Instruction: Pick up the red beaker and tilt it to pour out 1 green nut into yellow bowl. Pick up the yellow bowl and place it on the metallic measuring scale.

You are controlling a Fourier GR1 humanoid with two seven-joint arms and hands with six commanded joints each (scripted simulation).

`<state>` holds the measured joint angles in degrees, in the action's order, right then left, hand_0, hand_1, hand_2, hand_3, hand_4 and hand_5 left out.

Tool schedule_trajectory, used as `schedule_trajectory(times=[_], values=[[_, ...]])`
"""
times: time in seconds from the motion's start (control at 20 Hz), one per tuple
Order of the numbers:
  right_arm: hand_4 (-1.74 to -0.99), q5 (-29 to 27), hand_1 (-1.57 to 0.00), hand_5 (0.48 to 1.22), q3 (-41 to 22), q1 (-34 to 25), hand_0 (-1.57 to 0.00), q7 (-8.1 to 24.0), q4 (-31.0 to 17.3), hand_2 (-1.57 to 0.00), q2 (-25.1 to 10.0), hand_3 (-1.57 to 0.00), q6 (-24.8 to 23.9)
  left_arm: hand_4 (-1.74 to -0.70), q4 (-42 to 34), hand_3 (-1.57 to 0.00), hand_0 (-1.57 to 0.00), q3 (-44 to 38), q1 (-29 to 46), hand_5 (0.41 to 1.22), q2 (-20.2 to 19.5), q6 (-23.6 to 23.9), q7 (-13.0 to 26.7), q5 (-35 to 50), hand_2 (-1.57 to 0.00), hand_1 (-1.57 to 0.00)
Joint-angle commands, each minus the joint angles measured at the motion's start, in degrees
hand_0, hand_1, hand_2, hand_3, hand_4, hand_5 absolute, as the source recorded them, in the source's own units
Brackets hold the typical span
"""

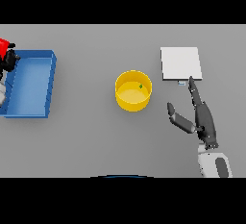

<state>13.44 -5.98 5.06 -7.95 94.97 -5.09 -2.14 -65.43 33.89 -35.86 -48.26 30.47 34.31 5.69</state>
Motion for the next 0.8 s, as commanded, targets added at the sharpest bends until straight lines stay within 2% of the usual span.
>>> schedule_trajectory(times=[0.0,0.05,0.15,0.2,0.25,0.3,0.35,0.4,0.5,0.6,0.75], values=[[-1.214,0.3,0.00,0.666,-0.4,0.6,0.00,-0.5,0.0,0.00,0.2,0.00,-0.1,-1.74,-0.3,-1.53,-1.57,0.7,1.0,1.166,0.0,0.9,0.5,0.0,-1.57,-1.57],[-1.207,0.8,0.00,0.665,-0.6,0.6,0.00,-0.4,0.2,0.00,0.3,0.00,-0.4,-1.74,-0.2,-1.54,-1.57,1.3,1.0,1.117,0.1,1.3,0.5,0.4,-1.57,-1.57],[-1.205,0.7,0.00,0.664,-0.7,1.1,0.00,-0.5,0.7,0.00,0.7,0.00,-0.5,-1.74,0.6,-1.55,-1.57,3.0,0.6,0.967,-0.7,1.0,0.6,1.2,-1.57,-1.57],[-1.202,0.9,0.00,0.667,-0.7,0.8,0.00,-0.7,0.9,0.00,0.7,0.00,-0.7,-1.67,0.4,-1.55,-1.57,4.1,0.8,0.908,-0.8,0.6,0.7,1.4,-1.57,-1.57],[-1.197,0.9,0.00,0.664,-0.7,0.8,0.00,-0.8,0.9,0.00,0.7,0.00,-0.7,-1.53,0.4,-1.50,-1.57,4.1,0.8,0.865,-0.8,0.4,0.7,1.1,-1.57,-1.57],[-1.192,0.9,0.00,0.663,-0.7,1.0,0.00,-0.8,1.0,0.00,0.7,0.00,-0.7,-1.37,0.0,-1.36,-1.56,4.2,1.0,0.830,-0.9,-0.5,0.5,1.1,-1.43,-1.45],[-1.188,0.2,0.00,0.663,-0.1,0.9,0.00,-0.8,0.8,0.00,0.1,0.00,-0.3,-1.23,-2.4,-1.13,-1.46,4.5,1.7,0.803,-1.9,-4.3,0.5,3.1,-1.19,-1.18],[-1.187,0.4,0.00,0.664,-0.4,1.2,0.00,-1.1,0.6,0.00,0.4,0.00,-0.4,-1.12,-3.0,-0.90,-1.17,4.5,2.1,0.778,-2.6,-6.6,0.6,4.3,-0.96,-0.94],[-1.181,1.0,0.00,0.665,-0.7,1.7,0.00,-1.0,1.2,0.00,0.2,0.00,-0.6,-0.97,-4.9,-0.58,-0.75,5.2,2.2,0.740,-5.2,-11.6,0.6,7.3,-0.61,-0.60],[-1.184,0.9,0.00,0.667,-0.3,1.3,0.00,0.0,1.1,0.00,0.0,0.00,-0.7,-0.88,-5.3,-0.37,-0.48,6.2,1.6,0.710,-5.7,-13.8,0.6,8.7,-0.39,-0.39],[-1.187,1.0,0.00,0.666,-0.8,1.4,0.00,-0.1,1.3,0.00,0.2,0.00,-0.3,-0.82,-6.5,-0.19,-0.24,5.6,2.3,0.684,-6.3,-14.9,-0.3,10.2,-0.20,-0.20]])
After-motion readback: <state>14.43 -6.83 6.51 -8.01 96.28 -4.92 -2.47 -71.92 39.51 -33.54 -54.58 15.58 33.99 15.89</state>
